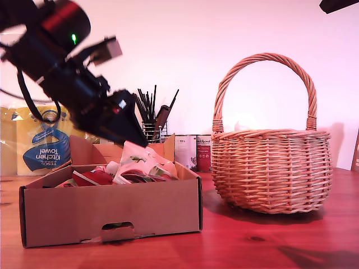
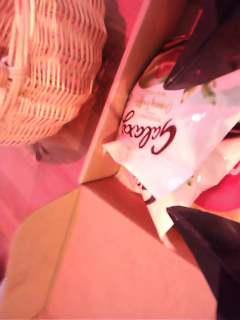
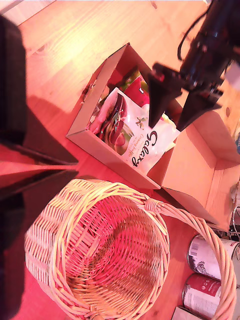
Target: Move the bags of Easter eggs from the cardboard box on the left into the woven basket on the right side.
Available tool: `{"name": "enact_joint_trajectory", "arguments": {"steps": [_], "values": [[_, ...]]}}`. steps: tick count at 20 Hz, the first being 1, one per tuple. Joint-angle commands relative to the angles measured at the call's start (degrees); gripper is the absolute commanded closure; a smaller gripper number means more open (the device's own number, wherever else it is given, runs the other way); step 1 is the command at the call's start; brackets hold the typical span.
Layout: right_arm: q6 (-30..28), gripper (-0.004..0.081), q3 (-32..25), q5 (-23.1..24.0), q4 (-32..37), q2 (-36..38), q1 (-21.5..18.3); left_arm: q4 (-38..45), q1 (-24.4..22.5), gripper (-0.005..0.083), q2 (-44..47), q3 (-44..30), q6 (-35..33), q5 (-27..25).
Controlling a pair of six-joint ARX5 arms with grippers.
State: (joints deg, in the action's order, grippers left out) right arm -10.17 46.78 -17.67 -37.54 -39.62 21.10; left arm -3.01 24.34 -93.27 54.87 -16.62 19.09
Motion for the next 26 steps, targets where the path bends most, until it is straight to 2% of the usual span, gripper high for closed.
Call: {"name": "enact_joint_trajectory", "arguments": {"steps": [1, 5, 7, 10, 13, 16, 22, 23, 26], "values": [[-0.11, 0.0783, 0.28, -0.37, 0.37, 0.02, 0.26, 0.46, -0.24, 0.01, -1.92, 0.77, 1.77, 2.05], [-0.13, 0.0783, 0.28, -0.37, 0.42, 0.02, 0.28, -3.45, -0.22, 0.0104, -4.39, 0.77, 3.5, 8.02], [-0.15, 0.0783, 0.28, -0.37, 0.42, 0.02, 0.26, -5.53, -0.17, 0.0139, -4.96, 0.77, 3.89, 12.44], [-0.15, 0.0783, 0.28, -0.35, 0.39, 0.02, 0.26, -5.9, 0.31, 0.0201, -4.96, 0.79, 4.76, 16.2], [-0.15, 0.0783, 0.28, -0.35, 0.39, 0.02, 0.26, -7.02, 0.9, 0.0301, -5.09, 0.77, 4.68, 16.28], [-0.15, 0.0783, 0.28, -0.35, 0.44, 0.02, 0.26, -6.62, 1.57, 0.0458, -5.81, 0.77, 4.92, 15.21], [-0.15, 0.0783, 0.28, -0.31, 0.44, 0.02, 0.26, -3.78, 3.48, 0.049, -10.67, 0.77, 9.14, 12.92], [-0.15, 0.0783, 0.28, -0.31, 0.39, 0.02, 0.26, -3.17, 3.61, 0.0525, -10.67, 0.77, 9.14, 12.28], [-0.15, 0.0783, 0.28, -0.31, 0.31, 0.04, 0.26, -1.4, 3.56, 0.0742, -10.14, 1.09, 9.11, 12.37]]}}
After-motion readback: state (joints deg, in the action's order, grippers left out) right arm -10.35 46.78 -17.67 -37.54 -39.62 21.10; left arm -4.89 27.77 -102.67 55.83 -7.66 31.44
